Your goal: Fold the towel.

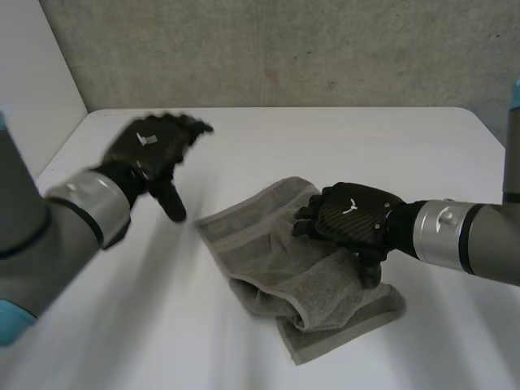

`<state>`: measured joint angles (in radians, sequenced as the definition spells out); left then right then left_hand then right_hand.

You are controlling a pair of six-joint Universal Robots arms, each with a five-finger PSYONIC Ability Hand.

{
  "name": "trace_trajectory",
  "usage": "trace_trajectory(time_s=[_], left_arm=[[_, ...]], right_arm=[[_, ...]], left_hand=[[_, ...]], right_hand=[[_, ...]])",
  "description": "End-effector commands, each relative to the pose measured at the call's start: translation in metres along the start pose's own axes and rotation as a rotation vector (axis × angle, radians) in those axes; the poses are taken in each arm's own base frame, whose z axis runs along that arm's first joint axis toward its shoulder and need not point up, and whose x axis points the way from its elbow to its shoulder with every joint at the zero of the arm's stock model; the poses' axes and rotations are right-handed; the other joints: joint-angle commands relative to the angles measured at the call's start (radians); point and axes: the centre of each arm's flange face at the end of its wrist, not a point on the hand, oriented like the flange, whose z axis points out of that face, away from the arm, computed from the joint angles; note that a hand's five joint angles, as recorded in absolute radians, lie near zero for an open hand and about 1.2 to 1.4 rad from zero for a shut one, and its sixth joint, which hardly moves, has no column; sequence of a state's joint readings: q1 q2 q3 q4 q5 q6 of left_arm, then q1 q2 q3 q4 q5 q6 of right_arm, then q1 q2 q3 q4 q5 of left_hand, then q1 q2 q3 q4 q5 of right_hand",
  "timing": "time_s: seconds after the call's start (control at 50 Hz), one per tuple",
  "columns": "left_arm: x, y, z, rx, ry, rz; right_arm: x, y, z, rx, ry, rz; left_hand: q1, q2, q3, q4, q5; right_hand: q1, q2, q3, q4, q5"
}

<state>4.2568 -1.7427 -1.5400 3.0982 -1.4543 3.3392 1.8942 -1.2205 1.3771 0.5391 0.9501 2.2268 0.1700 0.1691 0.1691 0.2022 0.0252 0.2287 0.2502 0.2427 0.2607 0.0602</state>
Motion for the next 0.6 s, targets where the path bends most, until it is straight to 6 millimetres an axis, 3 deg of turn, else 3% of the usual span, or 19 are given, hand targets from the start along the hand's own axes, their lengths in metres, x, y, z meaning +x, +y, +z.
trace_trajectory(time_s=[0.02,0.1,0.24,0.38,0.52,0.6], left_arm=[[0.018,0.046,0.004,-0.096,0.051,0.052],[0.028,0.073,0.009,-0.118,0.111,0.087],[0.046,0.099,0.008,-0.150,0.264,0.066],[0.053,0.113,0.017,-0.127,0.282,0.056],[0.064,0.124,0.024,-0.114,0.305,0.037],[0.068,0.120,0.031,-0.070,0.307,0.000]], right_arm=[[-0.017,0.005,-0.015,0.074,0.094,0.182],[-0.028,0.013,-0.026,0.130,0.166,0.255],[-0.042,0.029,-0.038,0.147,0.246,0.374],[-0.066,0.047,-0.038,0.105,0.227,0.441],[-0.065,0.054,-0.037,0.098,0.247,0.447],[-0.063,0.058,-0.038,0.092,0.255,0.457]], left_hand=[[0.008,0.009,0.009,-0.024,-0.022],[0.017,0.018,0.018,-0.015,-0.013],[0.035,0.036,0.036,0.002,0.005],[0.061,0.062,0.062,0.029,0.031],[0.132,0.132,0.132,0.099,0.102],[0.310,0.311,0.311,0.278,0.280]], right_hand=[[-0.054,-0.076,-0.068,-0.086,-0.060],[-0.054,-0.076,-0.068,-0.086,-0.060],[-0.054,-0.076,-0.068,-0.086,-0.060],[-0.054,-0.076,-0.068,-0.086,-0.060],[-0.054,-0.076,-0.068,-0.086,-0.060],[-0.054,-0.076,-0.068,-0.086,-0.060]])
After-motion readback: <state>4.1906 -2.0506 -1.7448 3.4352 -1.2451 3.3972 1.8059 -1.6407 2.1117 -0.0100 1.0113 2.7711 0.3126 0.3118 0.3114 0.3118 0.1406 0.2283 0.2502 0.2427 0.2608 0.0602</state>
